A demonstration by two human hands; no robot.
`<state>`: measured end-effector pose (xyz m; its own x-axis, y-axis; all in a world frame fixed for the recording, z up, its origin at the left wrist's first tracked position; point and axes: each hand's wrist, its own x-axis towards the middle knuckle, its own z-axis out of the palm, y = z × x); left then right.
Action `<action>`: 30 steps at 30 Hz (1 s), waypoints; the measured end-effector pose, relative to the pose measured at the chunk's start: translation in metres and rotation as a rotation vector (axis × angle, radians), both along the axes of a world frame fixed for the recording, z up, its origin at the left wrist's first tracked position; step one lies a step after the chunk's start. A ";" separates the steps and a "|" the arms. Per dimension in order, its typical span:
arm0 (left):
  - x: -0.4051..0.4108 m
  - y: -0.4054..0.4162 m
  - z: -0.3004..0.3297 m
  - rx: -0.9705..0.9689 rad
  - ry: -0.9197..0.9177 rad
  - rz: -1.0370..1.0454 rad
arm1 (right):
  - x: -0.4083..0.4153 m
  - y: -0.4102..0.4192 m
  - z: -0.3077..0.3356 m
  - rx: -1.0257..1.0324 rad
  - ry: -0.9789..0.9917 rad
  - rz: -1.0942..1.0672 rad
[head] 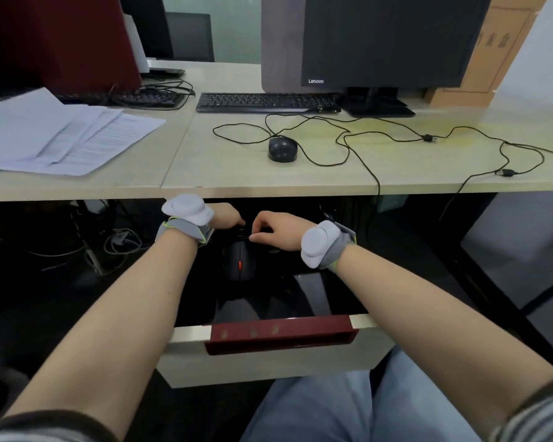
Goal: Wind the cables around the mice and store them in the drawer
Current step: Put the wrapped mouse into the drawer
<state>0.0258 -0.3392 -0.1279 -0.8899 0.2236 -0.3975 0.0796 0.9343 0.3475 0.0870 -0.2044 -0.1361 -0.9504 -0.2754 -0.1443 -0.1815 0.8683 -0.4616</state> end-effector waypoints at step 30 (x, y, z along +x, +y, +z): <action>0.008 0.011 -0.028 0.158 0.052 -0.019 | 0.008 -0.001 -0.030 0.330 0.158 -0.041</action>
